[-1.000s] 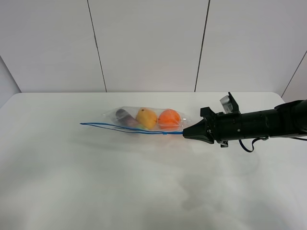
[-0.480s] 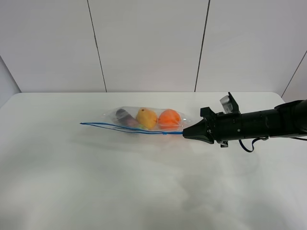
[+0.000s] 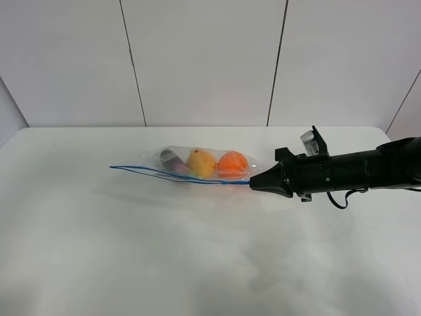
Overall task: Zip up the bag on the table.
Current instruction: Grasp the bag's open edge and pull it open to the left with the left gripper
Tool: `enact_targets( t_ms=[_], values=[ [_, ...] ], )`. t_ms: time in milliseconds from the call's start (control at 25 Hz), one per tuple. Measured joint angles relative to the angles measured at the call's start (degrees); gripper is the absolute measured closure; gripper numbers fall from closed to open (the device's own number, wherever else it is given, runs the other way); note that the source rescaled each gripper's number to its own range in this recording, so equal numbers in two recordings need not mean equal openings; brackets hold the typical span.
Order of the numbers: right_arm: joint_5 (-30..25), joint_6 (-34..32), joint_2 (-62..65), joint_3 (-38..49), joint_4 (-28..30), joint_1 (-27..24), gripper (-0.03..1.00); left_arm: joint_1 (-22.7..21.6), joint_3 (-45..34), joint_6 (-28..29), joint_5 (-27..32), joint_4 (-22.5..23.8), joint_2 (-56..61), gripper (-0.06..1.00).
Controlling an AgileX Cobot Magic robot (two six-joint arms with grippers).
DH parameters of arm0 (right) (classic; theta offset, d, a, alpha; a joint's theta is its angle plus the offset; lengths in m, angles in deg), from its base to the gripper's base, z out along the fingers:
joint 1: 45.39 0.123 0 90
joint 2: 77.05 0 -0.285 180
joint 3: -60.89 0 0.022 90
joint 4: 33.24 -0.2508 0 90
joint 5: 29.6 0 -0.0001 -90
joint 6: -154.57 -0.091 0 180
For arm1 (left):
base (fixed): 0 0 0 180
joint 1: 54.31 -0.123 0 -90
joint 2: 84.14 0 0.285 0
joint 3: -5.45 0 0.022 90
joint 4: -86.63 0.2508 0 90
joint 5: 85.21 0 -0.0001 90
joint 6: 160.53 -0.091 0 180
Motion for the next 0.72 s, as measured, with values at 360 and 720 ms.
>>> enact_targets(
  t_ms=[360, 720],
  values=[
    [-0.2, 0.0, 0.0, 0.0, 1.2, 0.0, 0.97, 0.0, 0.5, -2.4, -8.9, -0.8, -17.2, 0.25],
    [-0.2, 0.1, 0.0, 0.0, 1.3, 0.0, 0.97, 0.0, 0.5, -4.8, -11.3, -2.2, -24.7, 0.25]
  ],
)
